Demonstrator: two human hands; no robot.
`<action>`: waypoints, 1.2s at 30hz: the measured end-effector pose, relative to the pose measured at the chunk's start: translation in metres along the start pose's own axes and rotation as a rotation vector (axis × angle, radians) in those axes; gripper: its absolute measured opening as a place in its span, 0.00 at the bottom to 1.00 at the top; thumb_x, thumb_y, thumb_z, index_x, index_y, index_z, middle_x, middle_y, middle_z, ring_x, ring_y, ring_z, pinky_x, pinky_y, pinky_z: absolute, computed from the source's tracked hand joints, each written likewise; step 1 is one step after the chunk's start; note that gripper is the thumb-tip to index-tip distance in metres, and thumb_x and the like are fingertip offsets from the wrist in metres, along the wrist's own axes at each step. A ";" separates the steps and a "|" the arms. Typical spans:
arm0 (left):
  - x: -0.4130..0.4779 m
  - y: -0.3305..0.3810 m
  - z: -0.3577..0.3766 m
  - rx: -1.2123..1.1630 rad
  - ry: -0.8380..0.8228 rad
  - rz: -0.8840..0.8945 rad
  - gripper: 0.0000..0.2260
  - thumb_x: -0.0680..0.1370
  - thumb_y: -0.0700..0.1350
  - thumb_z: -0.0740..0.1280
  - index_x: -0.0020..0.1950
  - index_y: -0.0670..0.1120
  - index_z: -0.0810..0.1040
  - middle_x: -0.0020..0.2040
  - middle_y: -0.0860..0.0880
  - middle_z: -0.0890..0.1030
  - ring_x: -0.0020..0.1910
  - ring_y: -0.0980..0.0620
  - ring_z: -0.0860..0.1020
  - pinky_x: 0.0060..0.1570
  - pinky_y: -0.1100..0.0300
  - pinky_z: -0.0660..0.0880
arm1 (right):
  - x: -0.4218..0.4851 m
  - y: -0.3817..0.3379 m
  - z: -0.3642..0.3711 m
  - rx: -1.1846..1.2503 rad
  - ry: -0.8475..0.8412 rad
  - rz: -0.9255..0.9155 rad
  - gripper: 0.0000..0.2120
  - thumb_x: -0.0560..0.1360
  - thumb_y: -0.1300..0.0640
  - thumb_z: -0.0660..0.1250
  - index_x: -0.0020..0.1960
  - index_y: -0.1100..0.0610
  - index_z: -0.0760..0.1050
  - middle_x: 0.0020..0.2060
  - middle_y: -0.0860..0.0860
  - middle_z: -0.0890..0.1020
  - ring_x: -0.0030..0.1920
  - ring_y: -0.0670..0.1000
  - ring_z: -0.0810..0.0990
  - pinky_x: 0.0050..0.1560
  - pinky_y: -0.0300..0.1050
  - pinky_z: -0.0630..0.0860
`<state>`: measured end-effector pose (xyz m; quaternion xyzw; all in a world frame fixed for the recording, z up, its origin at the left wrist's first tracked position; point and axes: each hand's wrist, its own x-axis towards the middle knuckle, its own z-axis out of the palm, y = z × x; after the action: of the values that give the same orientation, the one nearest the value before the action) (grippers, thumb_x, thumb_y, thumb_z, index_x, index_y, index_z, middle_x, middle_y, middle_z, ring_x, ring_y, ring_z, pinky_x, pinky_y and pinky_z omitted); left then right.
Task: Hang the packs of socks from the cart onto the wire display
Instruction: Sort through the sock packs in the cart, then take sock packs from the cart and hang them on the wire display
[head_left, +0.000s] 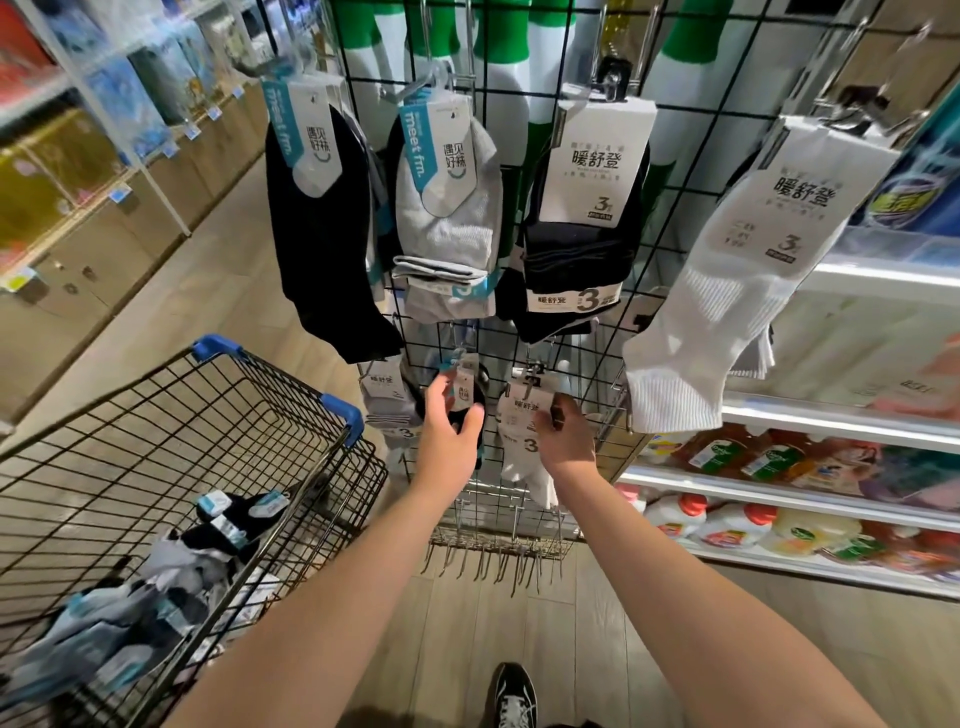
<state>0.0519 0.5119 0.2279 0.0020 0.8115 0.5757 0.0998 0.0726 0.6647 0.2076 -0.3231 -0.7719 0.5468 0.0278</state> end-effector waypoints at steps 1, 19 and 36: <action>0.000 0.000 0.000 0.001 -0.002 0.000 0.26 0.83 0.50 0.63 0.78 0.56 0.56 0.73 0.50 0.69 0.65 0.56 0.69 0.63 0.58 0.66 | 0.000 -0.001 0.000 -0.006 -0.002 -0.004 0.15 0.84 0.60 0.61 0.69 0.58 0.72 0.62 0.56 0.80 0.60 0.57 0.79 0.58 0.47 0.76; -0.063 -0.061 -0.122 0.157 0.046 -0.178 0.12 0.84 0.45 0.61 0.66 0.53 0.75 0.60 0.56 0.79 0.56 0.59 0.77 0.52 0.66 0.71 | -0.112 -0.034 0.114 -0.188 -0.422 -0.269 0.08 0.81 0.58 0.64 0.55 0.53 0.81 0.49 0.44 0.82 0.49 0.46 0.79 0.51 0.35 0.74; -0.051 -0.293 -0.381 -0.022 0.282 -0.659 0.04 0.82 0.47 0.64 0.53 0.55 0.78 0.46 0.47 0.84 0.48 0.44 0.82 0.50 0.52 0.79 | -0.143 -0.049 0.471 -0.311 -0.732 0.197 0.08 0.77 0.63 0.63 0.50 0.53 0.79 0.44 0.53 0.80 0.41 0.51 0.75 0.38 0.44 0.71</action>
<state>0.0724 0.0511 0.0829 -0.3401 0.7682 0.5160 0.1672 -0.0238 0.1901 0.1058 -0.1797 -0.7697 0.5025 -0.3504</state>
